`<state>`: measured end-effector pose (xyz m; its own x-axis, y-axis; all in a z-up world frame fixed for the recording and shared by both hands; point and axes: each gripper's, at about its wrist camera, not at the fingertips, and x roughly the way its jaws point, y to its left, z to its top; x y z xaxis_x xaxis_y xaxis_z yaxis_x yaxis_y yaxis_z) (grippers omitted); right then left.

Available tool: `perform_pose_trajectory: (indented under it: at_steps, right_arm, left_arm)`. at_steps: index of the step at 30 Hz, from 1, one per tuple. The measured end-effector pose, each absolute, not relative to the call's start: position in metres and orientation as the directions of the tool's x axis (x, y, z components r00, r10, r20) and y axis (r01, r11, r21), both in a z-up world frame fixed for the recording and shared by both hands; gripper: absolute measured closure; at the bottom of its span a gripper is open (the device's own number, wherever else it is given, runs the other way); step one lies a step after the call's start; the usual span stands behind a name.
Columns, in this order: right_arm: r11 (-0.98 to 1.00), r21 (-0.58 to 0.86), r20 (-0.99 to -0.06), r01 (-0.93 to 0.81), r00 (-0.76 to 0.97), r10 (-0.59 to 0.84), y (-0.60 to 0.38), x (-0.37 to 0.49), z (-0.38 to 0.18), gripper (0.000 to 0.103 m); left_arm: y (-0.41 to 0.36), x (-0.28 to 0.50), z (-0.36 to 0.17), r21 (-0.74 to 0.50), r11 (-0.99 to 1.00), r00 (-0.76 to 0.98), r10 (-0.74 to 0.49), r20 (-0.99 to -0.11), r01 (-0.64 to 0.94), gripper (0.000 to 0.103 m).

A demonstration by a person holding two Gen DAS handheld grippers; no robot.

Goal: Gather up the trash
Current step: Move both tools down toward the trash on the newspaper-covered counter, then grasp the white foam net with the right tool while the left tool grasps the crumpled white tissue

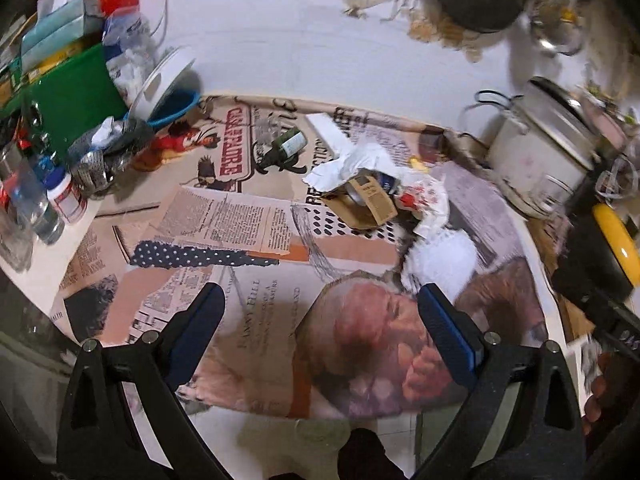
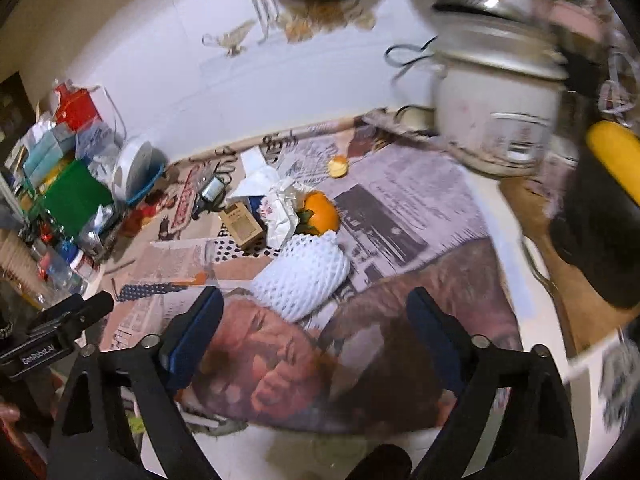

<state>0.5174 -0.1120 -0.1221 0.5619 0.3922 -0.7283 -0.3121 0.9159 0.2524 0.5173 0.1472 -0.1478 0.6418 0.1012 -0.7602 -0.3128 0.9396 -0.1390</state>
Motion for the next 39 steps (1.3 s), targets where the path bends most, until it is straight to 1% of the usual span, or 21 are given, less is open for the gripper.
perform_pose_trajectory:
  at_steps: [1,3,4,6,9,10,12,14,15,18,20,22,27,30,34,35,36,37,38,39]
  right_arm:
    - [0.913,0.251,-0.745,-0.323,0.537,0.395,-0.111,0.532,-0.129,0.02]
    - [0.901,0.265,-0.773,-0.343,0.483,0.411,-0.11,0.557,-0.143,0.03]
    - [0.896,0.275,-0.787,-0.348,0.453,0.418,-0.11,0.569,-0.151,0.032]
    - [0.883,0.3,-0.81,-0.361,0.393,0.436,-0.107,0.59,-0.168,0.041]
    - [0.851,0.353,-0.826,-0.388,0.299,0.479,-0.1,0.616,-0.193,0.05]
    - [0.839,0.375,-0.828,-0.393,0.264,0.494,-0.097,0.624,-0.202,0.052]
    - [0.813,0.423,-0.827,-0.4,0.197,0.527,-0.091,0.635,-0.214,0.066]
    - [0.779,0.475,-0.809,-0.408,0.146,0.569,-0.088,0.641,-0.22,0.071]
    - [0.773,0.481,-0.805,-0.413,0.14,0.576,-0.087,0.642,-0.22,0.075]
    - [0.756,0.491,-0.796,-0.434,0.129,0.591,-0.093,0.641,-0.213,0.083]
    - [0.755,0.489,-0.795,-0.437,0.132,0.592,-0.102,0.639,-0.208,0.086]
    - [0.759,0.477,-0.798,-0.442,0.144,0.585,-0.113,0.635,-0.2,0.087]
    - [0.79,0.422,-0.812,-0.445,0.203,0.548,-0.139,0.643,-0.191,0.088]
    - [0.814,0.386,-0.821,-0.434,0.241,0.518,-0.152,0.646,-0.187,0.088]
    - [0.829,0.375,-0.822,-0.414,0.265,0.504,-0.172,0.652,-0.184,0.088]
    - [0.831,0.374,-0.82,-0.412,0.271,0.503,-0.175,0.653,-0.183,0.088]
    - [0.832,0.373,-0.819,-0.41,0.276,0.503,-0.177,0.652,-0.182,0.088]
    - [0.833,0.371,-0.817,-0.41,0.281,0.503,-0.179,0.651,-0.182,0.088]
    - [0.836,0.365,-0.817,-0.41,0.289,0.498,-0.181,0.653,-0.182,0.088]
    - [0.837,0.364,-0.817,-0.409,0.291,0.497,-0.183,0.653,-0.182,0.088]
  left_arm:
    - [0.146,0.529,-0.149,-0.149,0.935,0.636,0.098,-0.766,-0.323,0.005]
    - [0.141,0.545,-0.151,-0.159,0.93,0.631,0.092,-0.77,-0.33,0.005]
    - [0.138,0.554,-0.152,-0.151,0.931,0.626,0.099,-0.774,-0.334,0.005]
    - [0.134,0.574,-0.155,-0.124,0.931,0.608,0.12,-0.785,-0.343,0.005]
    - [0.128,0.599,-0.161,-0.108,0.925,0.592,0.142,-0.793,-0.366,0.005]
    - [0.127,0.606,-0.163,-0.108,0.922,0.588,0.144,-0.796,-0.372,0.005]
    - [0.123,0.619,-0.168,-0.112,0.917,0.58,0.143,-0.802,-0.382,0.006]
    - [0.118,0.629,-0.172,-0.115,0.917,0.572,0.138,-0.809,-0.383,0.009]
    - [0.115,0.636,-0.175,-0.116,0.918,0.565,0.132,-0.814,-0.381,0.009]
    - [0.105,0.647,-0.18,-0.122,0.92,0.557,0.116,-0.823,-0.372,0.013]
    - [0.094,0.657,-0.183,-0.124,0.928,0.553,0.099,-0.828,-0.351,0.018]
    - [0.084,0.666,-0.185,-0.124,0.937,0.553,0.083,-0.829,-0.327,0.02]
    - [0.063,0.69,-0.195,-0.117,0.953,0.555,0.061,-0.83,-0.28,0.022]
    - [0.056,0.703,-0.206,-0.07,0.956,0.53,0.096,-0.842,-0.284,0.024]
    - [0.058,0.713,-0.227,-0.07,0.945,0.48,0.098,-0.872,-0.32,0.032]
    - [0.059,0.714,-0.232,-0.077,0.941,0.471,0.093,-0.877,-0.328,0.039]
    - [0.06,0.714,-0.237,-0.087,0.937,0.458,0.083,-0.885,-0.339,0.043]
    - [0.061,0.715,-0.24,-0.097,0.935,0.452,0.073,-0.889,-0.341,0.056]
    - [0.061,0.714,-0.242,-0.114,0.934,0.449,0.054,-0.892,-0.34,0.064]
    - [0.06,0.713,-0.243,-0.12,0.933,0.451,0.051,-0.891,-0.341,0.064]
